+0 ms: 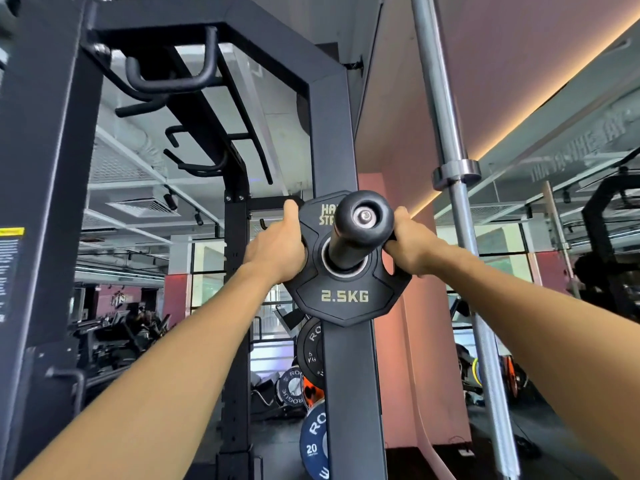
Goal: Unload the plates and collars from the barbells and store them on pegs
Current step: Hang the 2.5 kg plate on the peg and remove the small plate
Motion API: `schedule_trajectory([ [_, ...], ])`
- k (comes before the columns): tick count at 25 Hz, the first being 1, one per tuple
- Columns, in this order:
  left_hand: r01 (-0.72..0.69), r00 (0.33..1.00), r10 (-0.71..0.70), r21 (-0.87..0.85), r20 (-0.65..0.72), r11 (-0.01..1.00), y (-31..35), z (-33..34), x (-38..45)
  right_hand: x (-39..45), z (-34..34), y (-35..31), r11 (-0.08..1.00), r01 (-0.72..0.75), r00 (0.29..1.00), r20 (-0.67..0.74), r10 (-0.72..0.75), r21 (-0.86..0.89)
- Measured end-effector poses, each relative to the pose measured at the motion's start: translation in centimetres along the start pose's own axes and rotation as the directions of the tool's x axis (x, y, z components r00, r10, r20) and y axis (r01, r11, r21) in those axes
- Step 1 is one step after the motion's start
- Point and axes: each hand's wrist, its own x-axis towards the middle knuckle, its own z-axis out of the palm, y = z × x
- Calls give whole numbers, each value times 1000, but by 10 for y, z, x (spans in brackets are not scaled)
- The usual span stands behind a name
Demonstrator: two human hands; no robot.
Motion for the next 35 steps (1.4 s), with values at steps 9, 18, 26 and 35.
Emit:
schedule_trajectory([
  [9,169,970,-163,-17,180,985,2,-1,-24,-38,5,-13,987,-150,987,64,146,58],
  [18,213,857,-137,-99,497,972,-17,-13,-159,-160,19,3,988,-155,934,323,152,-19],
  [26,247,854,-238,42,462,968,-24,-121,-234,-236,-9,-61,997,3,911,410,-35,79],
  [35,406,798,-464,228,383,885,-92,-270,-309,-279,0,-207,945,132,816,508,-275,299],
])
